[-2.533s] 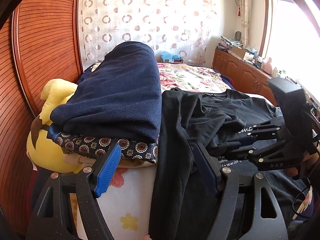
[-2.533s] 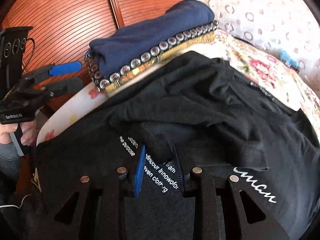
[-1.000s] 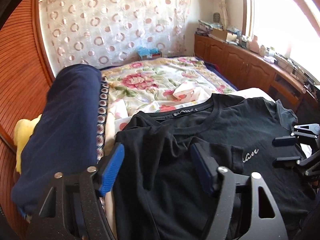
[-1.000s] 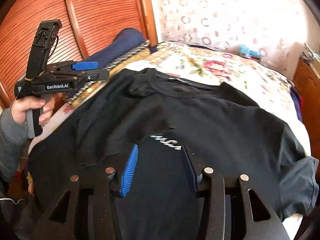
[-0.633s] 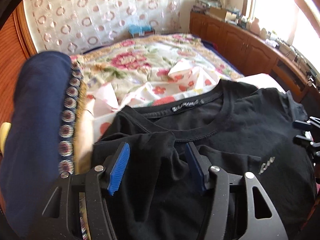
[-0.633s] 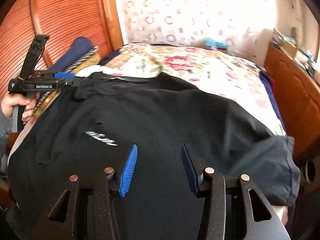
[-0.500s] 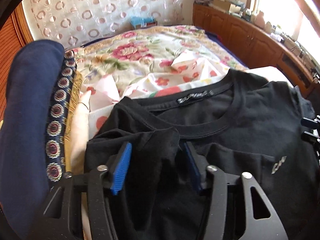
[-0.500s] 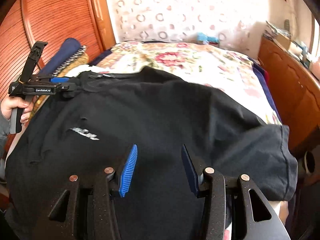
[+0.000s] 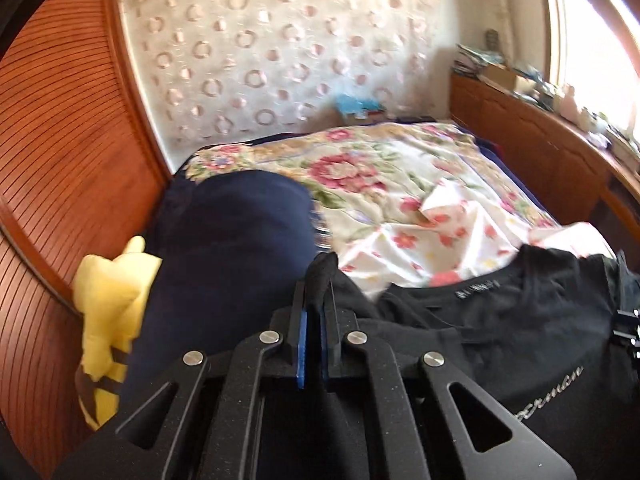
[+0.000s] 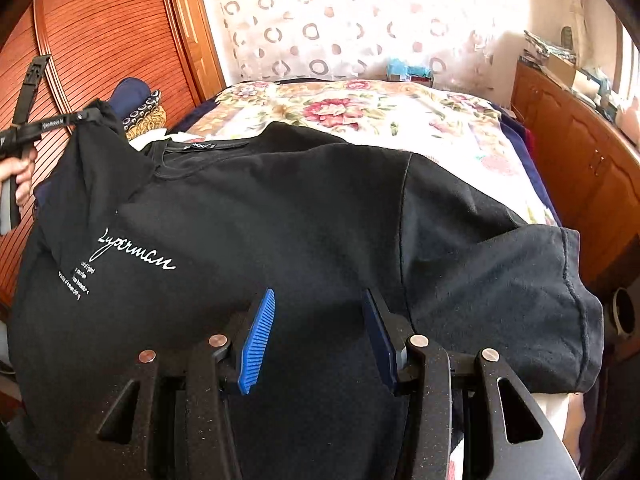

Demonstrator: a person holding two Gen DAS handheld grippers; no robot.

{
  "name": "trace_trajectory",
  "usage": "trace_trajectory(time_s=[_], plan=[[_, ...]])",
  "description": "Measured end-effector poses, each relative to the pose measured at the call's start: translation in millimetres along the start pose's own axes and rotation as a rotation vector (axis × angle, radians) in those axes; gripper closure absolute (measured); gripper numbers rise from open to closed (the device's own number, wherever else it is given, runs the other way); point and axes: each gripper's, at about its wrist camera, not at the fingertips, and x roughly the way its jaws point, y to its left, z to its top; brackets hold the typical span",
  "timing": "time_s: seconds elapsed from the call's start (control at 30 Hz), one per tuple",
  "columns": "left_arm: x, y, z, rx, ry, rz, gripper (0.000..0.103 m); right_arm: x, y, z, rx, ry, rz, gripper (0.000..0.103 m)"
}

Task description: Fold small clothes

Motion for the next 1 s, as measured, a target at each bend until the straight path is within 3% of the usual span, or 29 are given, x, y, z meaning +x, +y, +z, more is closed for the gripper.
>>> trace_trajectory(time_s=[0.23, 0.47, 0.53, 0.6, 0.63, 0.83, 1.0], plan=[[9.0, 4.4, -6.9, -0.001, 0.009, 0.027, 0.095, -6.8, -3.9, 1.4, 0.006, -0.017, -0.021, 0.055], [-13.6, -7.4, -11.9, -0.002, -0.051, -0.010, 0.063, -29.2, -9.1, -0.1, 0.005, -0.063, -0.064, 0.055], [-25.5, -11.9, -14.0, 0.010, -0.079, -0.028, 0.060, -34.5, -10.6, -2.6, 0.006, -0.076, -0.086, 0.055], [-35.2, -18.8, -16.5, 0.025, -0.099, -0.048, 0.031, -39.9, -14.9, -4.6, 0.015, -0.087, -0.109, 0.055], [-40.6, -23.3, -18.9, 0.033, -0.111, -0.065, 0.027, -40.6, -15.2, -6.6, 0.021, -0.090, -0.118, 0.055], [-53.7, -54.3, -37.2, 0.067, -0.129, -0.167, 0.024, -49.2, -34.0, -18.3, 0.082, -0.101, -0.188, 0.055], [-38.8, -81.0, -58.0, 0.090, -0.077, -0.259, 0.024, -53.6, -47.0, -25.7, 0.141, -0.096, -0.247, 0.055]])
